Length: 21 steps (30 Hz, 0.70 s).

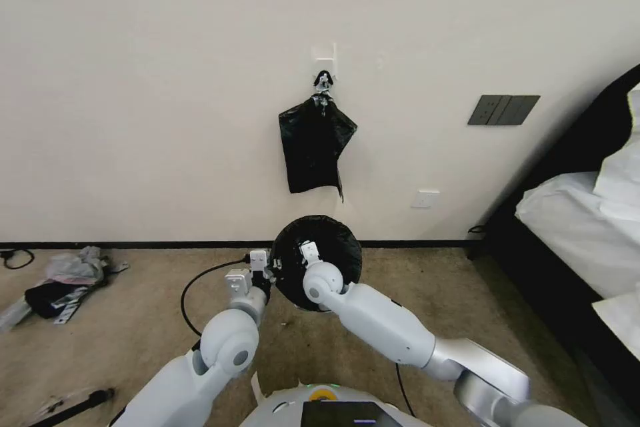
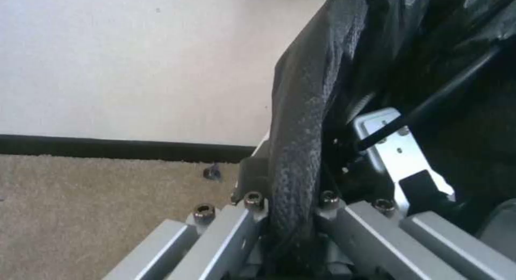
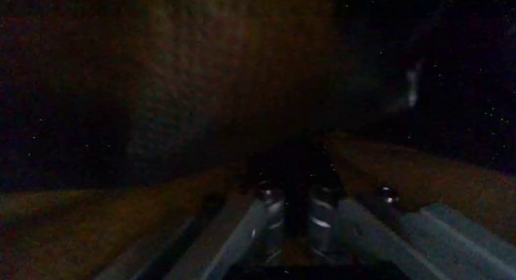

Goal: Place a trash bag onto the trash bin.

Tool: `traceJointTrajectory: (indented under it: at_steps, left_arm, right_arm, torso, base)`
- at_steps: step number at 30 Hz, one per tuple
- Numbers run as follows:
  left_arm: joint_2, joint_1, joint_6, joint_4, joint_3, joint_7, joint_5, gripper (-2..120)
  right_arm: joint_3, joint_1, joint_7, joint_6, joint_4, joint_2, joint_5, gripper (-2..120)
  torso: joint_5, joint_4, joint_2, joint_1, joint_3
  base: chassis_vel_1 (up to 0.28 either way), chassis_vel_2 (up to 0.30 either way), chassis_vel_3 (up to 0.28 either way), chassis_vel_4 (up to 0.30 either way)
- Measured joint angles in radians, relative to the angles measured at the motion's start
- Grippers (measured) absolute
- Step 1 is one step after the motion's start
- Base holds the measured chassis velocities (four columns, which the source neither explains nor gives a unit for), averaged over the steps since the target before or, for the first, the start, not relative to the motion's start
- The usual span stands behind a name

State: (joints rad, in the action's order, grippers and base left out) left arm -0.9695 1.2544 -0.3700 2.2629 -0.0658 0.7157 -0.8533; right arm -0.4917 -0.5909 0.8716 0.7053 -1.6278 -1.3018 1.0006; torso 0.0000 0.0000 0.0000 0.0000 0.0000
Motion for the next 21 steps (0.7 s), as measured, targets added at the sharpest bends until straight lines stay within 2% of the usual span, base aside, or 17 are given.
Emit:
traceJointTrajectory:
  at_steps: [21]
  left_arm:
    - [0.002, 0.013, -0.003, 0.022, -0.019, 0.001, -0.021, 1]
  right_arm:
    - [-0.019, 0.028, -0.005, 0.0, 0.058, -0.018, 0.004, 0]
  torso:
    - [0.0, 0.0, 0.0, 0.0, 0.0]
  base:
    - [0.0, 0.0, 0.0, 0.0]
